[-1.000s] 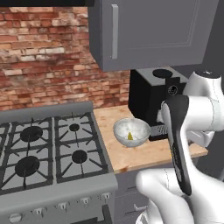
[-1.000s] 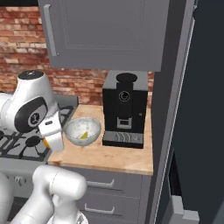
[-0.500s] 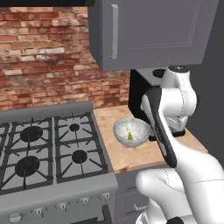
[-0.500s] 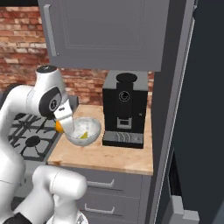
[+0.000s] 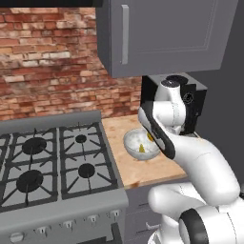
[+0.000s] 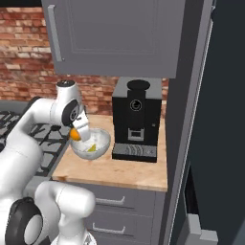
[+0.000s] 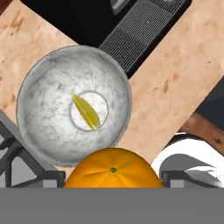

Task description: Take the lemon wedge, orange, and lemon from the freezer and place them in the bowl on the counter.

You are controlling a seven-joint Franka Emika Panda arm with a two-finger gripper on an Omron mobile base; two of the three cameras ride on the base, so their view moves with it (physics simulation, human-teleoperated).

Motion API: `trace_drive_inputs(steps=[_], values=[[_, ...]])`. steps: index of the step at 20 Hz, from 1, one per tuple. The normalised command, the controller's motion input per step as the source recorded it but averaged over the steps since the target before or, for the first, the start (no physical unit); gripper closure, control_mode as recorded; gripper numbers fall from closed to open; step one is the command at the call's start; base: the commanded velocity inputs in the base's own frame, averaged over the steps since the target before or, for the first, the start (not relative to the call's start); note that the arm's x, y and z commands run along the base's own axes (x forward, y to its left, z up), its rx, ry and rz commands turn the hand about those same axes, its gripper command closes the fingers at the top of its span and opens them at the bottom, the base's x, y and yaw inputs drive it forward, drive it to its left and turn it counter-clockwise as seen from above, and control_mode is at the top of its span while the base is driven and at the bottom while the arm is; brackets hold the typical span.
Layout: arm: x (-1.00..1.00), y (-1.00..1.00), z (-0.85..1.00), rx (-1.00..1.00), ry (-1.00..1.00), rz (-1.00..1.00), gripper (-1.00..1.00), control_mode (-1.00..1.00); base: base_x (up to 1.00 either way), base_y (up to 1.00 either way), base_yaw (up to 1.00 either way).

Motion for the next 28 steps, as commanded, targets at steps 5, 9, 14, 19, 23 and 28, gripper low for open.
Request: trace_drive_inputs(steps=[5, 9, 14, 19, 23, 28], values=[[0.70, 0.00, -0.66, 0.00, 0.00, 0.03, 1.00, -1.00, 0.00, 0.00, 0.00], [0.79, 0.00, -0.44, 0.00, 0.00, 0.01, 1.00, -1.00, 0.00, 0.00, 0.00], [0.82, 0.00, -0.26, 0.00, 0.00, 0.00, 1.00, -1.00, 0.00, 0.00, 0.00], [0.59, 0.03, -0.47, -0.02, 0.00, 0.01, 1.00, -1.00, 0.00, 0.00, 0.00], [0.24, 0.05, -0.44, -0.03, 0.00, 0.03, 1.00, -1.00, 0.00, 0.00, 0.00], [0.03, 0.03, -0.10, -0.02, 0.00, 0.02, -1.00, -1.00, 0.00, 0.00, 0.00]])
